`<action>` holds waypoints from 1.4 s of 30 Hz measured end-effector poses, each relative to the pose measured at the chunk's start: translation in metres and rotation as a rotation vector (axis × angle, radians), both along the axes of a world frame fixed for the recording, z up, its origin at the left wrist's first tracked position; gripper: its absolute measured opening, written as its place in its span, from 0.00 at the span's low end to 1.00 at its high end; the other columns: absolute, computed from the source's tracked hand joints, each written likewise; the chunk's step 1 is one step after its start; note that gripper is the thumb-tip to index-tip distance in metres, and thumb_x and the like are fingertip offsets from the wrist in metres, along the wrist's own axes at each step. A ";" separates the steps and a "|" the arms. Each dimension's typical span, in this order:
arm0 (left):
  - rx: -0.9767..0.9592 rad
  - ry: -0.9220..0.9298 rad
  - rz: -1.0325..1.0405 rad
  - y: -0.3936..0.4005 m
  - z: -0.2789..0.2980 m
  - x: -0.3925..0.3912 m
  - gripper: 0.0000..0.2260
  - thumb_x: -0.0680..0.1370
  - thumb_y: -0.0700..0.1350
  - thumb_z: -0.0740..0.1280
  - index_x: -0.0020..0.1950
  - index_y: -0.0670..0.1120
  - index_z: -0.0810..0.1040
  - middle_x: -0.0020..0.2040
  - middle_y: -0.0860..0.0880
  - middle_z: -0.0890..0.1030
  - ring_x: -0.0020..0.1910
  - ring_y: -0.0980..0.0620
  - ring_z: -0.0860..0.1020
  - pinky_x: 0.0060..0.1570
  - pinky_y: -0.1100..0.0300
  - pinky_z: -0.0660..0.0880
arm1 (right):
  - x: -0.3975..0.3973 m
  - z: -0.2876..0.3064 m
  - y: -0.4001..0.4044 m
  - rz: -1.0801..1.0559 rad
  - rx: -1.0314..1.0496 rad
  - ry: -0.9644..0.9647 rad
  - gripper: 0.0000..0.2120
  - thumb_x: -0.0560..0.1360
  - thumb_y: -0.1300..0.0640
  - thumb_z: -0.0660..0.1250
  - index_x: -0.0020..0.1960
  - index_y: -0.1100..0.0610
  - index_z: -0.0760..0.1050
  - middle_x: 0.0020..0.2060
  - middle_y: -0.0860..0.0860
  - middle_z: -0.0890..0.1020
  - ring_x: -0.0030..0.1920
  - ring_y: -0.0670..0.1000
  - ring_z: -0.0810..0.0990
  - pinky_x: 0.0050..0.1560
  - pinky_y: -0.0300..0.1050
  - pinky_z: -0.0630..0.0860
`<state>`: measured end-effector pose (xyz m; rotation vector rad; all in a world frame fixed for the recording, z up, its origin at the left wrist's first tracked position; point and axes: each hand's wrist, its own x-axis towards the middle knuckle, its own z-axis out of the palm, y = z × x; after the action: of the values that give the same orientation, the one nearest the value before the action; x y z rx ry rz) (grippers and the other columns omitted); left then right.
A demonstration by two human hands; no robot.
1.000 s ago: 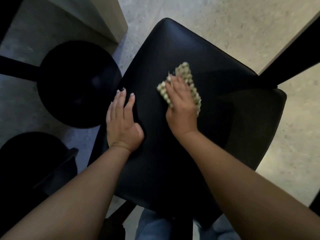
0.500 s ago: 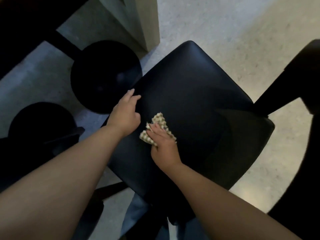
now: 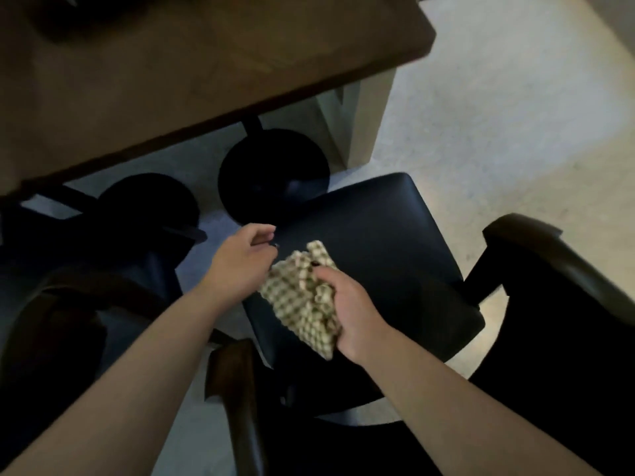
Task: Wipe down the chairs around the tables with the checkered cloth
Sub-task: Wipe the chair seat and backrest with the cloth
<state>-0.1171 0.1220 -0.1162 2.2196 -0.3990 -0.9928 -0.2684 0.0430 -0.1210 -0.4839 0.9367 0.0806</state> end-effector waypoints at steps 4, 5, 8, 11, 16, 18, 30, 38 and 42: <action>-0.173 0.080 0.133 0.031 0.073 -0.033 0.15 0.80 0.44 0.64 0.66 0.52 0.74 0.59 0.57 0.77 0.55 0.63 0.75 0.48 0.68 0.72 | -0.015 0.073 -0.004 0.031 0.001 -0.179 0.16 0.80 0.54 0.57 0.63 0.59 0.76 0.55 0.58 0.83 0.55 0.57 0.82 0.52 0.50 0.80; -0.224 0.105 0.161 0.040 0.089 -0.042 0.15 0.80 0.46 0.64 0.67 0.52 0.74 0.59 0.56 0.78 0.57 0.60 0.76 0.52 0.64 0.73 | -0.020 0.090 -0.002 0.045 -0.038 -0.215 0.16 0.80 0.54 0.58 0.62 0.59 0.77 0.55 0.58 0.83 0.55 0.57 0.82 0.51 0.50 0.81; -0.400 0.136 0.204 0.065 0.135 -0.071 0.12 0.81 0.49 0.62 0.64 0.53 0.76 0.55 0.57 0.82 0.54 0.60 0.79 0.54 0.63 0.75 | -0.034 0.136 0.007 0.044 -0.200 -0.322 0.16 0.78 0.55 0.59 0.60 0.61 0.78 0.55 0.58 0.83 0.56 0.56 0.82 0.54 0.50 0.78; -0.534 0.066 0.188 0.093 0.176 -0.101 0.08 0.77 0.47 0.67 0.55 0.51 0.79 0.48 0.57 0.84 0.48 0.61 0.81 0.45 0.68 0.76 | -0.056 0.180 0.024 0.041 -0.330 -0.402 0.15 0.79 0.55 0.59 0.60 0.59 0.78 0.56 0.58 0.82 0.57 0.56 0.81 0.55 0.49 0.77; -0.636 -0.039 0.188 0.137 0.244 -0.148 0.04 0.75 0.47 0.71 0.48 0.47 0.82 0.46 0.49 0.85 0.49 0.50 0.82 0.50 0.57 0.78 | -0.103 0.245 0.056 0.044 -0.631 -0.375 0.12 0.79 0.57 0.62 0.59 0.57 0.78 0.52 0.54 0.84 0.54 0.55 0.83 0.55 0.53 0.78; -0.725 -0.017 0.208 0.146 0.273 -0.166 0.08 0.73 0.48 0.71 0.49 0.47 0.82 0.46 0.49 0.85 0.48 0.52 0.83 0.47 0.60 0.79 | -0.122 0.270 0.065 0.043 -0.814 -0.349 0.11 0.78 0.58 0.63 0.60 0.53 0.76 0.49 0.49 0.85 0.51 0.50 0.83 0.53 0.49 0.79; -0.989 -0.209 0.270 0.099 0.408 -0.275 0.04 0.73 0.47 0.71 0.46 0.48 0.80 0.41 0.48 0.85 0.40 0.53 0.84 0.35 0.64 0.78 | -0.214 0.389 0.013 0.293 -1.538 -0.514 0.10 0.69 0.47 0.73 0.49 0.46 0.79 0.44 0.39 0.82 0.44 0.37 0.80 0.41 0.30 0.76; -0.912 -0.687 0.229 0.040 0.423 -0.333 0.08 0.78 0.42 0.68 0.54 0.54 0.79 0.44 0.54 0.84 0.44 0.56 0.83 0.42 0.59 0.81 | -0.271 0.428 -0.059 0.314 -1.904 -0.553 0.19 0.71 0.58 0.71 0.58 0.43 0.71 0.47 0.36 0.78 0.47 0.35 0.78 0.44 0.28 0.76; -0.973 -0.710 0.260 0.026 0.431 -0.340 0.13 0.78 0.41 0.68 0.59 0.57 0.79 0.45 0.54 0.84 0.46 0.56 0.83 0.42 0.63 0.79 | -0.268 0.435 -0.065 0.350 -1.992 -0.501 0.24 0.69 0.49 0.74 0.60 0.44 0.67 0.46 0.38 0.76 0.43 0.38 0.77 0.41 0.31 0.76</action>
<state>-0.4573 0.1483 0.3144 1.5577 -0.6923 0.1882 -0.5363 -0.0221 0.3142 -2.3566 0.1159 -0.7109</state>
